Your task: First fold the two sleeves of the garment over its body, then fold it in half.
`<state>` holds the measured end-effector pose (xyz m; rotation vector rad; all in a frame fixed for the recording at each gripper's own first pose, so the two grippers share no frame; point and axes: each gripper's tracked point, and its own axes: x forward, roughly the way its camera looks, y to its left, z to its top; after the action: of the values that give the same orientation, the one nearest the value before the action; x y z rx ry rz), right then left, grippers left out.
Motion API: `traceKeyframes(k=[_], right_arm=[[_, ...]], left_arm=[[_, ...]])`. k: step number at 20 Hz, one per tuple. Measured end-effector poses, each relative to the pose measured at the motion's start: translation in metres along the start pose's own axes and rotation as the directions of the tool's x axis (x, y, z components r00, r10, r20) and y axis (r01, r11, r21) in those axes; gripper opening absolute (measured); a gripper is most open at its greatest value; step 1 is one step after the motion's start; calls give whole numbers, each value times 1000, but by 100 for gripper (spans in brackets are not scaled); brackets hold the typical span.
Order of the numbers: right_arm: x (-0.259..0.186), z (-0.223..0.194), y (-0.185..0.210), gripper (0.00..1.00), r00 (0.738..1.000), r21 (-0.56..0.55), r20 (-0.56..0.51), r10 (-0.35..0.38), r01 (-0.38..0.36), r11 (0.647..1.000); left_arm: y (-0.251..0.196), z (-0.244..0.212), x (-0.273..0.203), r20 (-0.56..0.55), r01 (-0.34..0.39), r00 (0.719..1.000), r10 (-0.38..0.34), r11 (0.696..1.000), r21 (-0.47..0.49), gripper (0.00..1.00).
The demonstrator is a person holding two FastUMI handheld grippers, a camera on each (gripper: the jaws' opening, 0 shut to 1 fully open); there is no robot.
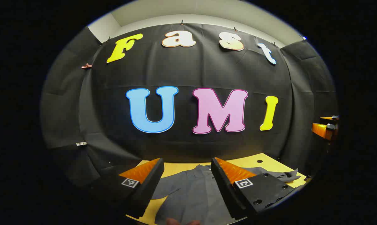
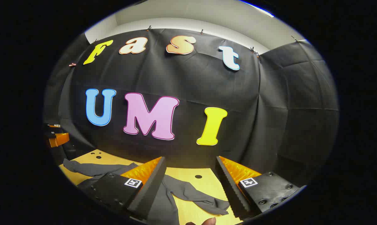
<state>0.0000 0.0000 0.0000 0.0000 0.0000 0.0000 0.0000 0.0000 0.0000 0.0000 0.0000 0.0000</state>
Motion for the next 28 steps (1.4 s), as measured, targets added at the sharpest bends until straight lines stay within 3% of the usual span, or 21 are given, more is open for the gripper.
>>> traceKeyframes(k=[2,15,18,22,28], right_arm=[[1,-3,-5,98,1000,0,-1,-9,9,1000],[13,-12,-11,98,1000,11,-16,2,-1,1000],[18,-25,-24,98,998,6,-51,-29,30,1000],[27,-67,-61,98,982,11,-160,-102,105,994],[57,-161,-129,98,922,99,-345,-178,224,969]], left_arm=[[-4,0,2,-3,2,1000,-2,1000,5,95],[-8,-2,5,-16,-12,1000,13,1000,24,95],[-13,-9,6,-24,-9,1000,10,1000,23,95],[-25,-14,9,-38,1,999,-1,1000,21,95],[-59,-20,21,-63,2,998,1,999,47,96]])
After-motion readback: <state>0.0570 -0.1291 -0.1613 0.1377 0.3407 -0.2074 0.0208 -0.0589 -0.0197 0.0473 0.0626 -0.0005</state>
